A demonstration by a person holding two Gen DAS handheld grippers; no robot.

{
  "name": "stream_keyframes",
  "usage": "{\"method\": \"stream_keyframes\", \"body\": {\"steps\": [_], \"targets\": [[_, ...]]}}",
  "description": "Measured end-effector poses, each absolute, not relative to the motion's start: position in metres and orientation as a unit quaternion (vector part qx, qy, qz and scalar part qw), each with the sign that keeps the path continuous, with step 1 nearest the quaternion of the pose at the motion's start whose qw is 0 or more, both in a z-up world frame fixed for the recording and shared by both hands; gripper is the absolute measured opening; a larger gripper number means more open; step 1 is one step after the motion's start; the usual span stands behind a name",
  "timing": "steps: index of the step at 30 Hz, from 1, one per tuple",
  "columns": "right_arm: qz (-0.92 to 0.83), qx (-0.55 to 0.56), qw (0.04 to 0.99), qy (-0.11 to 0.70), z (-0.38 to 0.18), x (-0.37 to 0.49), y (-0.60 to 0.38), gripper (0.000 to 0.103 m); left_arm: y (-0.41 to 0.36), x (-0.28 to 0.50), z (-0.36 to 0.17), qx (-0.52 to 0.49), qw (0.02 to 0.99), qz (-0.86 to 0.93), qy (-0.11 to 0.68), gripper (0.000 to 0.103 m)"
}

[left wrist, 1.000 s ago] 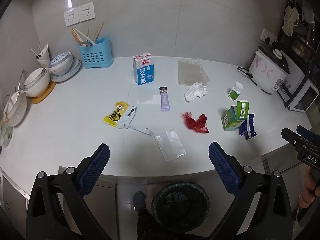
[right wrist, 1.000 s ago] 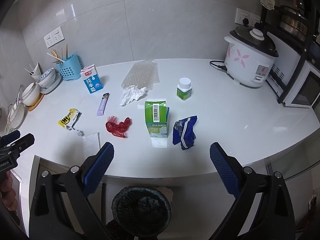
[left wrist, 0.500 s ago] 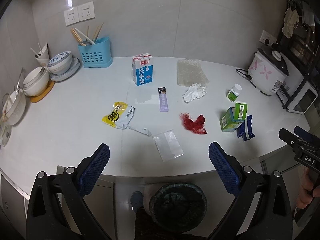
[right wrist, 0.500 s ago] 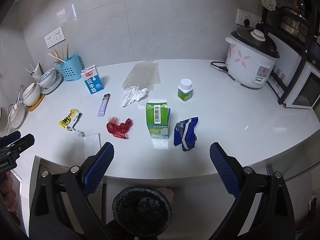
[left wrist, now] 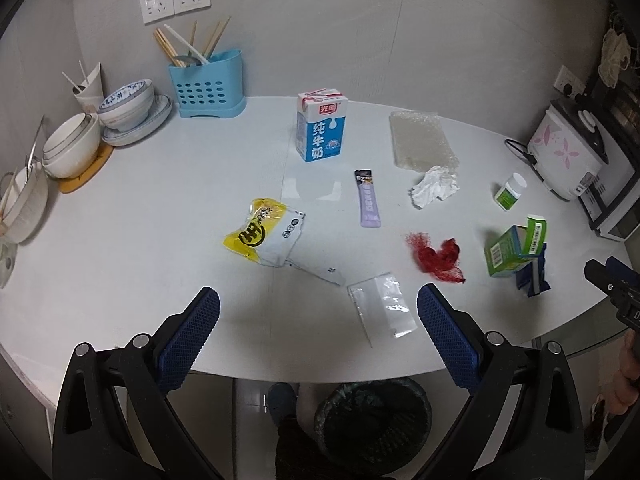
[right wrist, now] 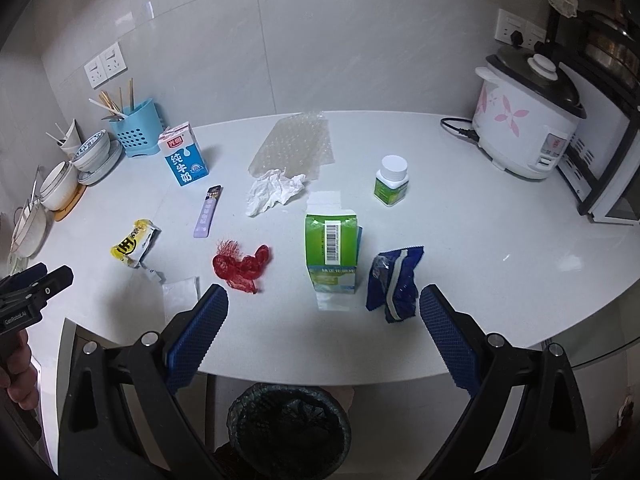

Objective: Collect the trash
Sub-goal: 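Grasp the yellow snack wrapper with the left tool while the right tool grasps the green box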

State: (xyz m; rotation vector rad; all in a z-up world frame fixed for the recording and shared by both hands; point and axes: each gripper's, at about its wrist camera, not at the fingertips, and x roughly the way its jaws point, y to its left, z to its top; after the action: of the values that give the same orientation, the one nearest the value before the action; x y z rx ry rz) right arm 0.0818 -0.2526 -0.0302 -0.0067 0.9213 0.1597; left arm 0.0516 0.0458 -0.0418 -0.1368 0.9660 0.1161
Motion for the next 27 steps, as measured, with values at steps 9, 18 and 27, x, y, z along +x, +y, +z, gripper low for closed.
{"method": "stream_keyframes", "body": {"steps": [9, 18, 27], "targets": [[0.063, -0.005, 0.880, 0.470, -0.064, 0.130, -0.231, 0.093, 0.094, 0.113, -0.093, -0.055, 0.865, 0.057, 0.495, 0.096], [0.030, 0.011, 0.868, 0.495, -0.093, 0.164, -0.224, 0.091, 0.121, 0.165, -0.140, -0.041, 0.845, 0.042, 0.532, 0.095], [0.012, 0.011, 0.859, 0.511, -0.112, 0.181, -0.213, 0.089, 0.125, 0.191, -0.171, -0.028, 0.828, 0.017, 0.560, 0.094]]}}
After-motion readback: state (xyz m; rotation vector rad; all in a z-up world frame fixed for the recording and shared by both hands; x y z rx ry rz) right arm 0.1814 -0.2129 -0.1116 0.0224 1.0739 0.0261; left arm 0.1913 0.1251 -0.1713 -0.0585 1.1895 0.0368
